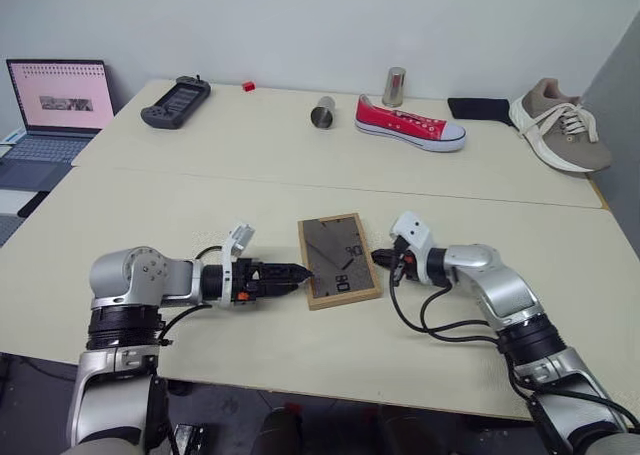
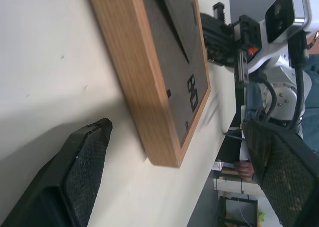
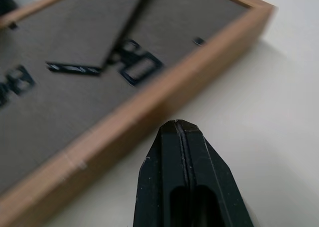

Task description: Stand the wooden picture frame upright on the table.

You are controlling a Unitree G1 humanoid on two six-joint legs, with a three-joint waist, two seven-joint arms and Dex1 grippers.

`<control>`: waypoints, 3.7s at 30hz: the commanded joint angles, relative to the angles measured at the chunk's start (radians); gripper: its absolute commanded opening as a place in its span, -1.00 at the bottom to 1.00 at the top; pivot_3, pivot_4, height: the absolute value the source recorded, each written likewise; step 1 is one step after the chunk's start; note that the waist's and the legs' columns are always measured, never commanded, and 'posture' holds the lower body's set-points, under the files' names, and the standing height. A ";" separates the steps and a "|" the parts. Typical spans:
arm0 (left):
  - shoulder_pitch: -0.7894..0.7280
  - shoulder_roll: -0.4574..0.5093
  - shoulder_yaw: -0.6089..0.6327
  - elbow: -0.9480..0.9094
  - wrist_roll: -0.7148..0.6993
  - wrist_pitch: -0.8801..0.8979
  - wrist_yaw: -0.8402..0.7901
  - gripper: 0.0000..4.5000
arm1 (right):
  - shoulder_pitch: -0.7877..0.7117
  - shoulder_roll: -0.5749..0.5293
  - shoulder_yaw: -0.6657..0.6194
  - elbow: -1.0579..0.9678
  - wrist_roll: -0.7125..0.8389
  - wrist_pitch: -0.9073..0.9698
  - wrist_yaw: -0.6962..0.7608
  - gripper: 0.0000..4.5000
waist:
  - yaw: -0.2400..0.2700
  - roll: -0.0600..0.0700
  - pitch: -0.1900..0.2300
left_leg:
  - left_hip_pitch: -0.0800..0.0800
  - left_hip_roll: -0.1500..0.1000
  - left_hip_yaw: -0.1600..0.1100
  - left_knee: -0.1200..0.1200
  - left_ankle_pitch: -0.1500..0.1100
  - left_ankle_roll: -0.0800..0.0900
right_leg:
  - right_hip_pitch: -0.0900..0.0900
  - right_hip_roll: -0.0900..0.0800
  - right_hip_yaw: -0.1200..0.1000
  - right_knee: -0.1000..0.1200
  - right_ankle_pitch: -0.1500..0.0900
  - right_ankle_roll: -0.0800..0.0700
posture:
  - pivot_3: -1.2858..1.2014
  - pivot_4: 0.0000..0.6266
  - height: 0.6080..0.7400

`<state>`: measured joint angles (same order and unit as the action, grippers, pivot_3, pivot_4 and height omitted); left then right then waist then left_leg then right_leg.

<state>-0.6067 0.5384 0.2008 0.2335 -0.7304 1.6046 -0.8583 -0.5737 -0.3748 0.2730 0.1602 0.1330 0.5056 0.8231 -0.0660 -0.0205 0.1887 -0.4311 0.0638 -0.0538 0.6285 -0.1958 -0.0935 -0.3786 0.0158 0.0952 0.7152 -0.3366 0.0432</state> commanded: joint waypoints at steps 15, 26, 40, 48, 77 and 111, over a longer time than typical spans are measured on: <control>0.018 -0.040 -0.016 -0.066 -0.052 -0.043 0.002 0.67 | -0.023 0.081 -0.007 -0.034 -0.019 0.024 -0.065 -1.00 | 0.008 0.000 0.000 | 0.000 0.000 0.000 0.000 0.000 0.000 | 0.000 0.000 0.000 0.000 0.000 0.000 | 0.03 -0.52 1.00; 0.016 -0.025 0.057 -0.180 -0.127 -0.056 0.019 -0.39 | 0.050 0.045 -0.027 -0.068 -0.018 0.034 -0.067 -1.00 | 0.008 0.000 0.000 | 0.000 0.000 0.000 0.000 0.000 0.000 | 0.000 0.000 0.000 -0.001 0.000 0.000 | 0.03 -0.52 1.00; -0.055 0.161 -0.113 -0.179 -0.026 -0.371 -0.139 -0.40 | -0.017 -0.196 -0.237 -0.260 0.340 0.329 0.225 -0.47 | 0.013 0.001 0.001 | -0.002 -0.001 0.000 -0.001 0.000 0.000 | -0.001 -0.001 0.000 -0.003 0.000 0.000 | 0.03 -0.52 1.00; -0.092 0.177 -0.205 -0.111 0.046 -0.516 -0.232 -0.40 | -0.207 -0.096 -0.252 -0.256 0.473 0.454 0.171 0.38 | -0.001 0.001 0.001 | -0.001 0.000 0.000 -0.002 0.000 0.001 | -0.002 0.001 0.001 -0.003 0.000 0.000 | 0.03 -0.52 1.00; -0.085 0.176 -0.217 -0.139 0.056 -0.536 -0.268 -0.40 | -0.277 -0.028 -0.184 -0.291 0.597 0.533 0.214 0.99 | 0.007 0.001 0.001 | -0.003 0.000 0.001 -0.002 0.000 0.000 | -0.006 0.000 0.000 -0.001 0.000 0.000 | 0.03 -0.52 1.00; -0.012 0.080 -0.022 -0.014 -0.797 0.010 0.316 -0.40 | -0.279 -0.306 0.087 0.398 -1.120 -1.701 -1.039 0.99 | -0.015 -0.001 0.002 | -0.002 -0.001 0.001 0.000 0.002 -0.004 | -0.005 -0.001 0.003 0.002 -0.001 0.001 | 0.03 -0.52 1.00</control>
<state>-0.6273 0.6131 0.1449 0.2548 -1.4291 1.6102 -0.5920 -0.8126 -0.6867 0.3461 0.5526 -0.9352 -1.1863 -0.1428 -0.0807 -0.0214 0.1906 -0.4326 0.0626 -0.0532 0.6282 -0.1934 -0.0975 -0.3838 0.0144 0.0977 0.7175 -0.3372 0.0443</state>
